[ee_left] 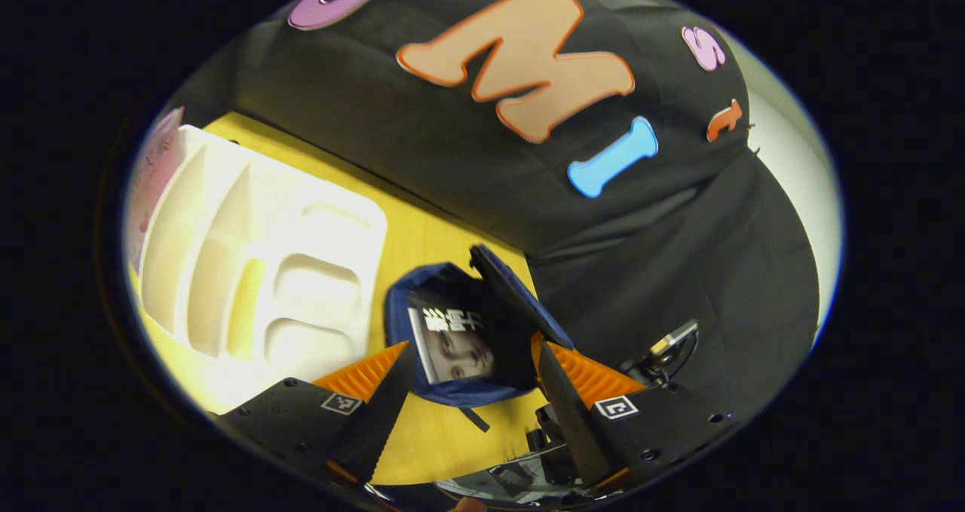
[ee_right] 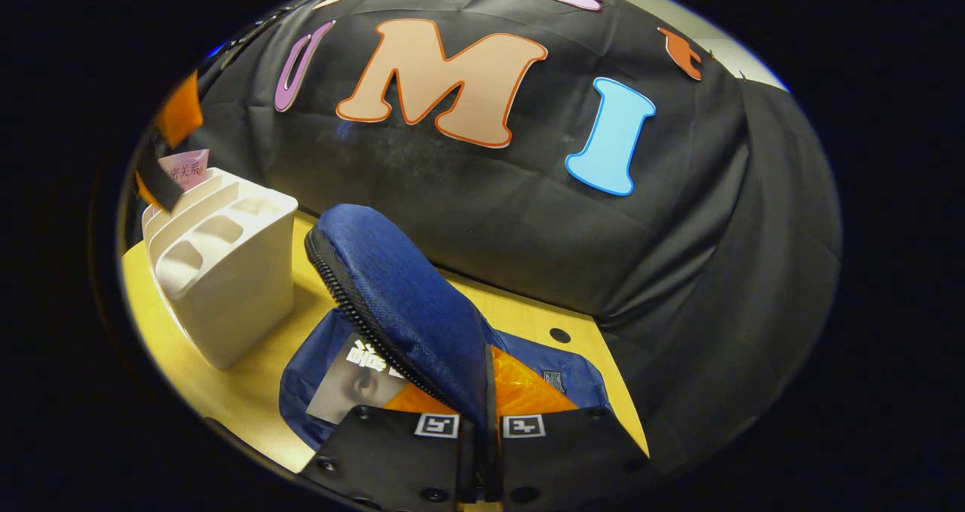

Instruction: Open the schoolbag, grab two books from the bookshelf and put them into the schoolbag.

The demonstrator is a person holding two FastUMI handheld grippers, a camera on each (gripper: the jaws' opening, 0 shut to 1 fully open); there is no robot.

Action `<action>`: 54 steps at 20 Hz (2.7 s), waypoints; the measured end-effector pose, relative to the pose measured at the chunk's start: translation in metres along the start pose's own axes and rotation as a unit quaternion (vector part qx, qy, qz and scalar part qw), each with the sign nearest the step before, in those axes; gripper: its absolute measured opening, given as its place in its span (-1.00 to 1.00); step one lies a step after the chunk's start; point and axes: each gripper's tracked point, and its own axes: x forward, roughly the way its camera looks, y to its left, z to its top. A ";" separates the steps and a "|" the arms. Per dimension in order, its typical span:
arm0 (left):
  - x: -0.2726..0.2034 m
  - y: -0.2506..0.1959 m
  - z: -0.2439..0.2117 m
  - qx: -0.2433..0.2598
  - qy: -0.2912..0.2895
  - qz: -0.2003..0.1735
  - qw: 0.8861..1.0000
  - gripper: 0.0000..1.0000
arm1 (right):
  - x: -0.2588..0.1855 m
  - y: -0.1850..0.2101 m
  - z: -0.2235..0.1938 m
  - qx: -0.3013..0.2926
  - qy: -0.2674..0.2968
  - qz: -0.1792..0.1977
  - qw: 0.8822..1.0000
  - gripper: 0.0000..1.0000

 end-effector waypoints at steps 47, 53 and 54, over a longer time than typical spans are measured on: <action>-0.077 0.319 0.122 0.073 0.243 0.268 0.929 0.51 | -0.011 0.010 -0.004 -0.012 0.040 -0.043 0.998 -0.82; -0.067 0.338 0.112 0.059 0.278 0.287 0.915 -0.20 | -0.012 0.010 -0.005 -0.013 0.039 -0.049 0.998 -0.82; -0.069 0.338 0.113 0.058 0.283 0.292 0.912 -0.20 | -0.012 0.010 -0.005 -0.013 0.039 -0.049 0.998 -0.86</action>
